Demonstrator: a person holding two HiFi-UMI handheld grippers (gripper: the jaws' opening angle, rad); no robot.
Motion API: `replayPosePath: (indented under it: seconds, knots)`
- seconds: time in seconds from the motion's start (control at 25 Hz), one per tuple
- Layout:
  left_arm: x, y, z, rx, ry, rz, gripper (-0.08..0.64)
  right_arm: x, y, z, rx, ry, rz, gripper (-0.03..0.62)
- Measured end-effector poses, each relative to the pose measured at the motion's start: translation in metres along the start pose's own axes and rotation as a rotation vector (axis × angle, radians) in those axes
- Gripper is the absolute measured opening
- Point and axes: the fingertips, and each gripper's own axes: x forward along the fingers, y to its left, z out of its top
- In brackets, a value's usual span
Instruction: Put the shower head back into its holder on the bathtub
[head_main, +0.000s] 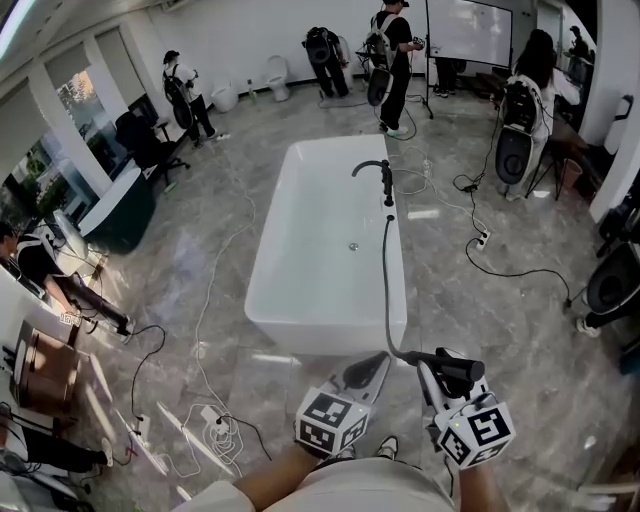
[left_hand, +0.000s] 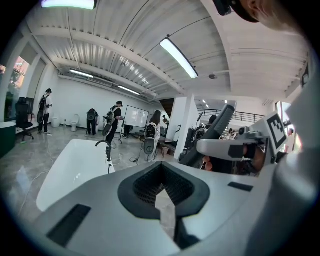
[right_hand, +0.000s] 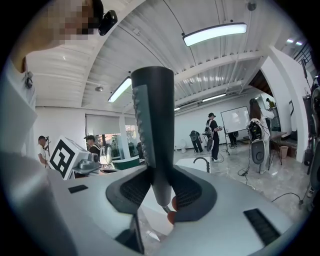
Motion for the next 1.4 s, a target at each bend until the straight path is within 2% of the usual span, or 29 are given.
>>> replayPosePath:
  seconds: [0.28,0.52,0.76,1.08,1.4]
  knots:
    - [0.011,-0.006,-0.012,-0.019,0.029,0.012,0.006,-0.007,-0.023,0.011,0.054,-0.032,0.004,0.141]
    - [0.032,-0.009,-0.017,-0.045,0.038,0.022,0.006,-0.011,-0.055,0.020,0.157,-0.070,0.032,0.141]
    - [0.069,-0.023,-0.011,-0.045,0.049,0.035,0.006,-0.018,-0.102,0.039,0.204,-0.107,0.041,0.141]
    - [0.085,-0.032,-0.017,-0.021,0.071,-0.002,0.006,-0.025,-0.124,0.044,0.239,-0.148,0.005,0.141]
    - [0.132,0.001,-0.016,-0.028,0.089,-0.042,0.006,0.001,-0.171,0.060,0.301,-0.199,-0.043,0.141]
